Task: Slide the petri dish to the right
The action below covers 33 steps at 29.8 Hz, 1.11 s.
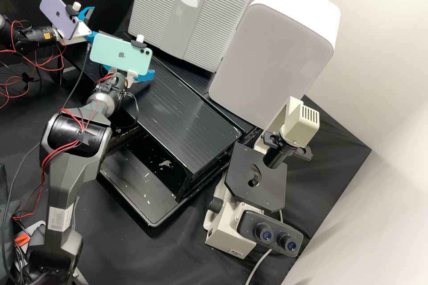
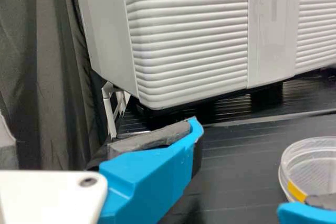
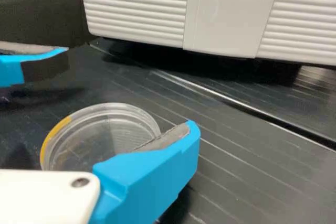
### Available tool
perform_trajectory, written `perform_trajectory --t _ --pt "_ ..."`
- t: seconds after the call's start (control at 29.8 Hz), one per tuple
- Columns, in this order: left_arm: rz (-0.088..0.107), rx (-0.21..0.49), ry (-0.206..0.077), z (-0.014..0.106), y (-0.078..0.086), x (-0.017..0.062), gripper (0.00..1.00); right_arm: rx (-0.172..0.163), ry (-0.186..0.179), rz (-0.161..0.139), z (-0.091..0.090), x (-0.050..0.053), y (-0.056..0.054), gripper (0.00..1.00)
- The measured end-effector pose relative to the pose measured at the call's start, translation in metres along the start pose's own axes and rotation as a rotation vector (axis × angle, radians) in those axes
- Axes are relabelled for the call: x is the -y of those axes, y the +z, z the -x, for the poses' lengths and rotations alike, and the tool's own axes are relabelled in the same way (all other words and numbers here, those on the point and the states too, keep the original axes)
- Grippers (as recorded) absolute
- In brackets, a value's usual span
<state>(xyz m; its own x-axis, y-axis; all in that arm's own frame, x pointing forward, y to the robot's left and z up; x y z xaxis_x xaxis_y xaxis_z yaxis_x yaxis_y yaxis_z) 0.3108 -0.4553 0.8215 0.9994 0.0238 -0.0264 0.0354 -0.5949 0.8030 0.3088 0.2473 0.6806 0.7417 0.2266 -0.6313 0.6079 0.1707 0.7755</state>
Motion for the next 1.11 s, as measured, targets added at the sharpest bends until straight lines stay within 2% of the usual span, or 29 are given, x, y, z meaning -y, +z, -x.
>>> perform_trajectory --t 0.03,0.07,0.17,0.2,0.24,0.37,0.54,0.67,1.11 --pt "0.0 0.0 0.0 0.0 0.0 0.0 1.0 -0.003 -0.012 -0.021 0.0 0.0007 0.0002 1.0" --pt "0.0 0.0 0.0 0.0 0.0 0.0 1.0 -0.011 -0.027 -0.021 0.0 0.0017 -0.001 1.0" --pt "0.0 0.0 0.0 0.0 0.0 0.0 1.0 -0.02 -0.056 -0.057 -0.0017 0.0 -0.0009 1.0" --pt "0.0 0.0 0.0 0.0 0.0 0.0 1.0 -0.022 -0.06 -0.081 -0.0023 -0.0014 -0.0004 1.0" --pt "0.0 0.0 0.0 0.0 0.0 0.0 1.0 -0.022 -0.067 -0.079 -0.0035 -0.0011 0.0005 1.0" --pt "0.0 0.0 0.0 0.0 0.0 0.0 1.0 -0.02 -0.068 -0.122 -0.0071 -0.0031 0.002 1.0" --pt "0.0 0.0 0.0 0.0 0.0 0.0 1.0 -0.014 -0.061 -0.143 -0.0089 -0.0051 0.0042 1.0" --pt "0.0 0.0 0.0 0.0 0.0 0.0 1.0 -0.011 -0.056 -0.176 -0.0089 -0.0059 0.0047 1.0" --pt "0.0 0.0 0.0 0.0 0.0 0.0 1.0 -0.005 -0.055 -0.181 -0.0089 -0.0067 0.006 1.0"
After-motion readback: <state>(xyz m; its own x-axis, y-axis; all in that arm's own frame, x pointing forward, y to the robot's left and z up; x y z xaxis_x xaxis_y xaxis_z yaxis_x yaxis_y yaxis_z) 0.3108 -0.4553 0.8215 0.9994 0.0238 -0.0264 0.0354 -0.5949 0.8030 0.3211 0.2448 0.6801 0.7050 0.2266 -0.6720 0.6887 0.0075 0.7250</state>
